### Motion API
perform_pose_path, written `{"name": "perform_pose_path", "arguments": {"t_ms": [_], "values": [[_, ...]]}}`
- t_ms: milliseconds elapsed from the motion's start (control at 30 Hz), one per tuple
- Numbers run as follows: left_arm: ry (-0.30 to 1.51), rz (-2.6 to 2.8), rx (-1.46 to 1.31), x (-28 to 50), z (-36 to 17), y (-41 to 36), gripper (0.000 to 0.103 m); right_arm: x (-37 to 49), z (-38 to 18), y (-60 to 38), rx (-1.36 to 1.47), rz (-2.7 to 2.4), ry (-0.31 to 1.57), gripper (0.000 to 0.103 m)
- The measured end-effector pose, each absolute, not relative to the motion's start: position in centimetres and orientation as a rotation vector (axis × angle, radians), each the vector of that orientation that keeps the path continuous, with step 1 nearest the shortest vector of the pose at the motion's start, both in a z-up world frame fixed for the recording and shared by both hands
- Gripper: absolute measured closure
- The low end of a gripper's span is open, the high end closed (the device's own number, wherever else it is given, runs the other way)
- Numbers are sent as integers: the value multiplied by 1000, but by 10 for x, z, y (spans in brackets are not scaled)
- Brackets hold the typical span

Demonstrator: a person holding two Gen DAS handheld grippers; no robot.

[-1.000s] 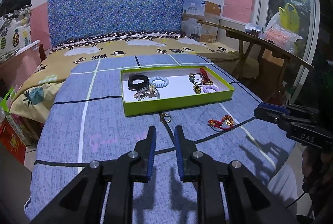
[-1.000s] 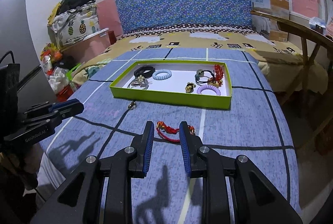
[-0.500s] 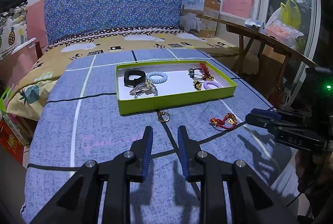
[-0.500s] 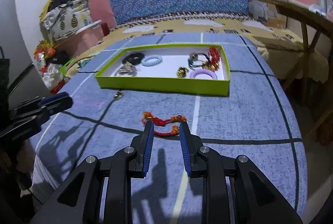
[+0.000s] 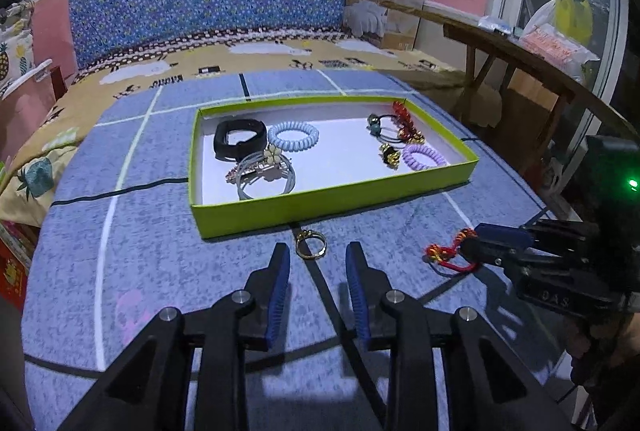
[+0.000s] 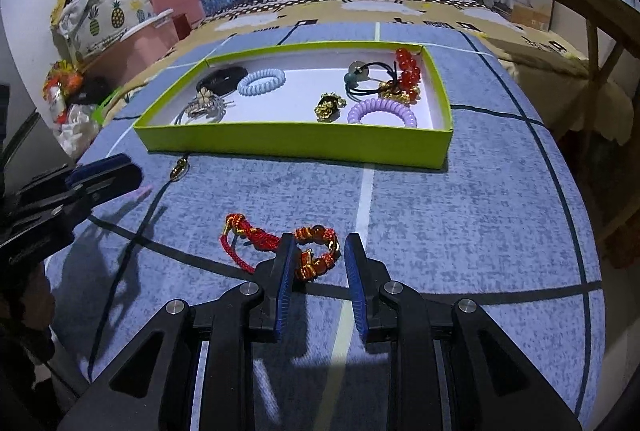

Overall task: Organize jewelry
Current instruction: 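Grasp the gold ring with the left gripper while the right gripper grasps the red cord bracelet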

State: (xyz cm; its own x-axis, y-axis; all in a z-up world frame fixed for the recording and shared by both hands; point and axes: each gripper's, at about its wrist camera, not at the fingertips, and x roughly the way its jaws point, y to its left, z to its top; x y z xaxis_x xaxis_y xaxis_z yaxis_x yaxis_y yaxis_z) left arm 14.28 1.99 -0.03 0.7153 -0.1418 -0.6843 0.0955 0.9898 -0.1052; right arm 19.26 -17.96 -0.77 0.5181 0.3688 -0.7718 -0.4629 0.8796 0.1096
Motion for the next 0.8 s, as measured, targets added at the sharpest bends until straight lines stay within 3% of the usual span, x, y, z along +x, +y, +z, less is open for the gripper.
{"name": "perform_pose_path", "arguments": {"t_ms": [100,500,600,800], "values": [[797,-126,-64,154,-8,19,69,193,-8,-177,-136,494,893,90],[886,-90,-32,177,-22,7,67,192,-7,-180,-112,514,885,92],[885,-87,-16,178,-21,5,81,191,-7,-181,-106,515,882,92],[874,-98,-21,174,-19,6,81,189,-3,-185,-87,516,867,92]]}}
